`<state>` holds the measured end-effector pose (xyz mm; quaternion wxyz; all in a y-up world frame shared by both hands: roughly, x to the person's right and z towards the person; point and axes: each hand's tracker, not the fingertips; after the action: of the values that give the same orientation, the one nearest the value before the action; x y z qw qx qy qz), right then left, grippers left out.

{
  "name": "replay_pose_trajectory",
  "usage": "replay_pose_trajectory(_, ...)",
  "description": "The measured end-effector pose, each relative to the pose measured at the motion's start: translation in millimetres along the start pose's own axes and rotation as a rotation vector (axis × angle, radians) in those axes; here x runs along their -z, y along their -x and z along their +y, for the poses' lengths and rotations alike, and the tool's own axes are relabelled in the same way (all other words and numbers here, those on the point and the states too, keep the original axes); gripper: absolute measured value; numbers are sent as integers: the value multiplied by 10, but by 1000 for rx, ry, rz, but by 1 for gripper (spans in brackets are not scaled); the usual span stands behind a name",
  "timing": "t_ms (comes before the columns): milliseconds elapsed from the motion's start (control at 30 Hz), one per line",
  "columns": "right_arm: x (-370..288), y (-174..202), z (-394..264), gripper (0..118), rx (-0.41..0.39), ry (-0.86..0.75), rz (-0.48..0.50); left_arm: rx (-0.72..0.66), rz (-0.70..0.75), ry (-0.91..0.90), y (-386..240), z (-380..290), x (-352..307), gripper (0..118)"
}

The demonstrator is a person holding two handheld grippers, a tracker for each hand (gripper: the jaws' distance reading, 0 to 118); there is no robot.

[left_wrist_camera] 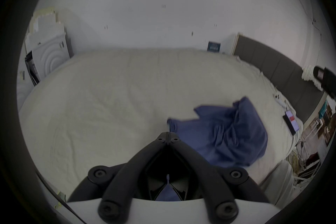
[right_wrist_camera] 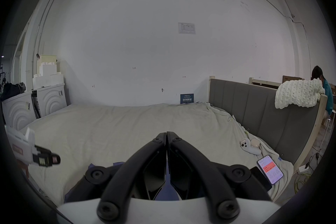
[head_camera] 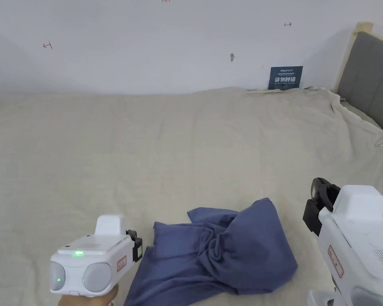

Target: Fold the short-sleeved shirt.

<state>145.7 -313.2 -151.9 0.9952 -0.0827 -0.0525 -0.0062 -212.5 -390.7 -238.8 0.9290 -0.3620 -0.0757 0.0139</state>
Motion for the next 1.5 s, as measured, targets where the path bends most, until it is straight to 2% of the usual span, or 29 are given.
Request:
replay_pose_trajectory(167, 13, -7, -28, 0, -7, 11, 1, -31, -24, 128, 40, -321, 181, 0)
replay_pose_trajectory(267, 23, -14, -54, 0, -6, 20, 2, -21, -22, 166, 24, -493, 204, 20)
replay_pose_trajectory(333, 29, -15, -76, 0, -5, 26, 1, -12, -22, 202, 20, -581, 227, 55)
replay_pose_trajectory(367, 33, -16, -90, 0, -5, 30, 2, -6, -17, 227, 13, -629, 243, 68)
replay_pose_trajectory(433, 36, -11, -113, 0, -3, 39, 3, 3, -7, 249, -10, -710, 264, 77)
replay_pose_trajectory(500, 39, -8, -132, 0, -2, 45, 5, 15, 5, 270, -31, -788, 270, 77)
replay_pose_trajectory(700, 59, 1, -171, 0, -3, 60, 11, 5, 28, 341, -37, -970, 397, 76)
replay_pose_trajectory(800, 72, 3, -179, 0, -3, 63, 11, 37, 38, 334, -83, -983, 390, 69)
replay_pose_trajectory(833, 76, 4, -181, 0, -4, 65, 11, 52, 45, 329, -114, -964, 358, 61)
replay_pose_trajectory(867, 82, 5, -185, 0, -4, 66, 11, 57, 35, 321, -125, -950, 340, 46)
replay_pose_trajectory(900, 88, 4, -188, 0, -3, 68, 12, 46, -10, 315, -134, -932, 331, 21)
replay_pose_trajectory(933, 99, 2, -196, 0, -2, 70, 12, 13, -47, 319, -134, -907, 331, 8)
replay_pose_trajectory(1033, 149, -7, -218, 0, -1, 82, 11, 36, -50, 296, -169, -874, 304, 3)
replay_pose_trajectory(1133, 257, -29, -242, 0, 13, 113, 14, -18, -83, 230, -135, -752, 177, 1)
replay_pose_trajectory(1400, 1049, -139, -358, 1, 42, 308, 46, -67, -124, 105, 10, -305, -106, 1)
replay_pose_trajectory(1433, 1192, -157, -379, 6, 47, 354, 54, -74, -129, 93, 24, -270, -123, 1)
replay_pose_trajectory(1467, 1331, -169, -405, 19, 64, 383, 54, -81, -133, 85, 36, -240, -133, 1)
replay_pose_trajectory(1500, 1445, -186, -430, 48, 83, 401, 65, -82, -135, 85, 42, -218, -133, 1)
